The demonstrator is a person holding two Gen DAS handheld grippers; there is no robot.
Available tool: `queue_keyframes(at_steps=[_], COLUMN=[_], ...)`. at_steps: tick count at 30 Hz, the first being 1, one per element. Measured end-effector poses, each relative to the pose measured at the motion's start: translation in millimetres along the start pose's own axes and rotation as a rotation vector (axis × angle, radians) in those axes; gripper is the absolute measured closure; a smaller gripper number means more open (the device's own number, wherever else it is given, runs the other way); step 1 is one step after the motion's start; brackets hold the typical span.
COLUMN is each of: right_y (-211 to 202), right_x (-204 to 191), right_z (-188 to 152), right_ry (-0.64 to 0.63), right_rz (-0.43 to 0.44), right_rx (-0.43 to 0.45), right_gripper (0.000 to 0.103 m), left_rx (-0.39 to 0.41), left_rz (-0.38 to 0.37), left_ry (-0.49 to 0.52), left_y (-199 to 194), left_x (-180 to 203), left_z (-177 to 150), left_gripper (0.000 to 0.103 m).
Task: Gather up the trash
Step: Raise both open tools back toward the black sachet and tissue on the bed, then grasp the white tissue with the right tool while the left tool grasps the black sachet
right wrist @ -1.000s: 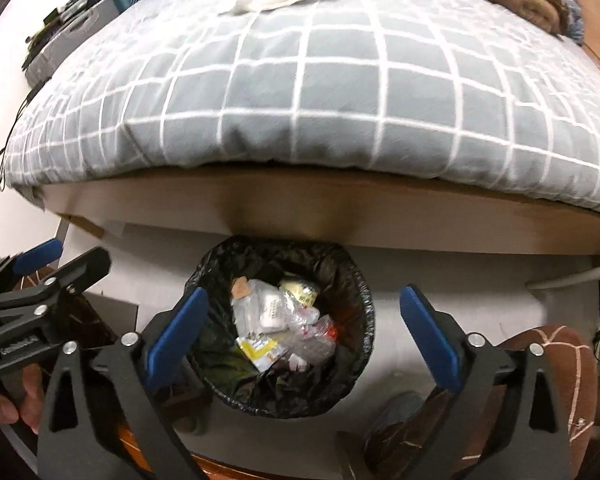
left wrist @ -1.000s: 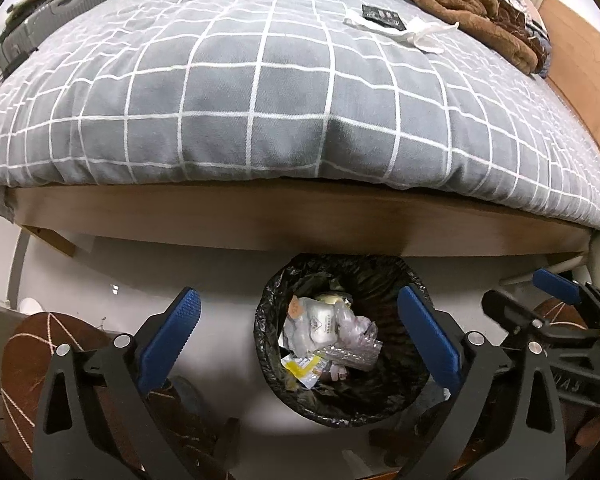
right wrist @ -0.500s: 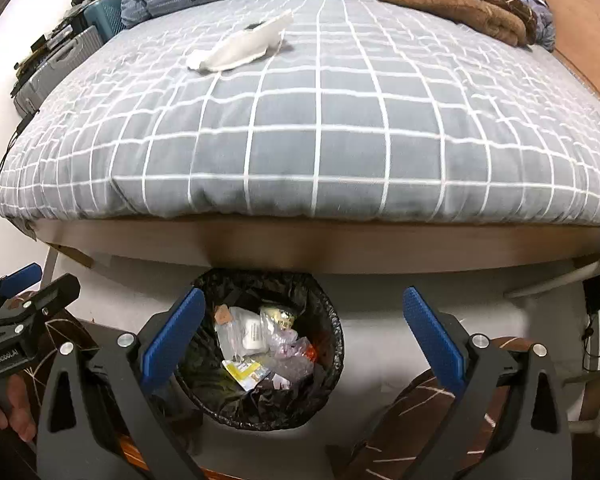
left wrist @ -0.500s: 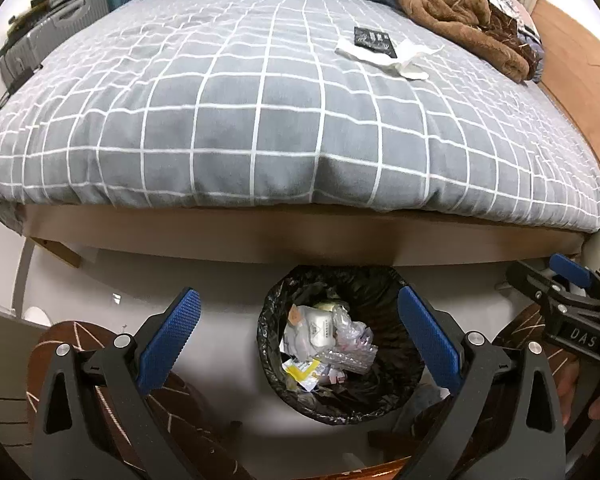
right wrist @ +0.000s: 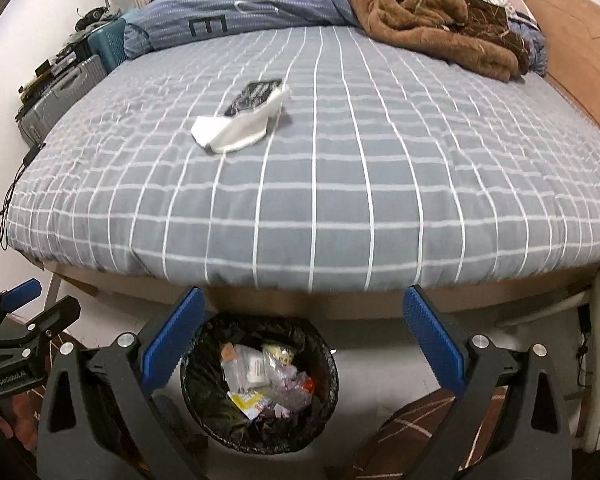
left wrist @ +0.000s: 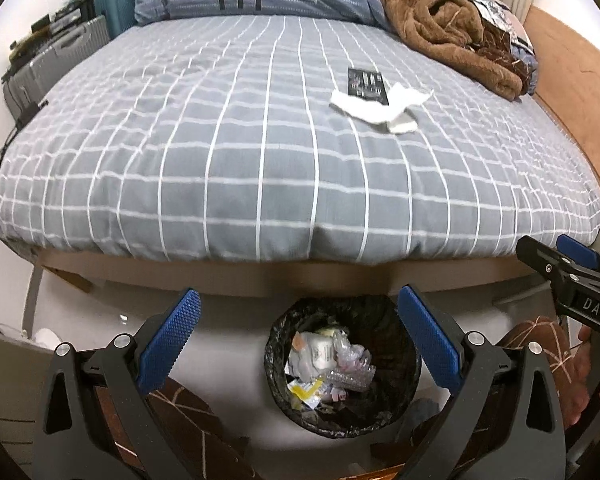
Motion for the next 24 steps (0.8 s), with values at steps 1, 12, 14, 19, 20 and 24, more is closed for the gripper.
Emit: queue_keyframes(at_steps=[1,12,14,19,20,24], right_y=[-1.5,13.2,20.7,48.3,54.8,76.8], right_x=[-2.8,-31.8,-39.5,-64.2,-69.4,-82.0], right_z=[5.8,55.8,63.4,86.9,92.7,108.2], right_ry=[-0.003,-0.035,-0.042,-0.045,-0.041,-0.016], right_rz=[0.006,0.037,0.045,0.054,0.059,0.07], right_rx=[0.006,0.006,0.0,-0.026,-0.032,-0.059], right_gripper=[0.008,0.008,0.008,0.008,0.009,0.013], left_rx=[0.003,0.025,0.023,0.013,0.012,0.006], left_rz=[0.004,0.022,0.025,0.032,0.033,0.038], left_ry=[0.001,-0.006,-0.01,-0.015,-0.019,-0.027], left_y=[-1.3,0.7,4.9,19.8,21.6,30.3], left_x=[-0.9,-16.3,-20.6,-31.8,-33.7,-43.1], left_z=[4.3,48.7,54.9,70.5,72.3,82.3], left_gripper=[0.006,0.006,0.006,0.006,0.006,0.006])
Point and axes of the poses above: each gripper's, at about its wrist camera, not at the fingertips, and y roughly the way its jaws point, x to its right, z to its top, the point moved 8 cm from there along y, roughly the way its jaws point, and after that the axes turned 13 degrees about y, right-handed, at the moved point
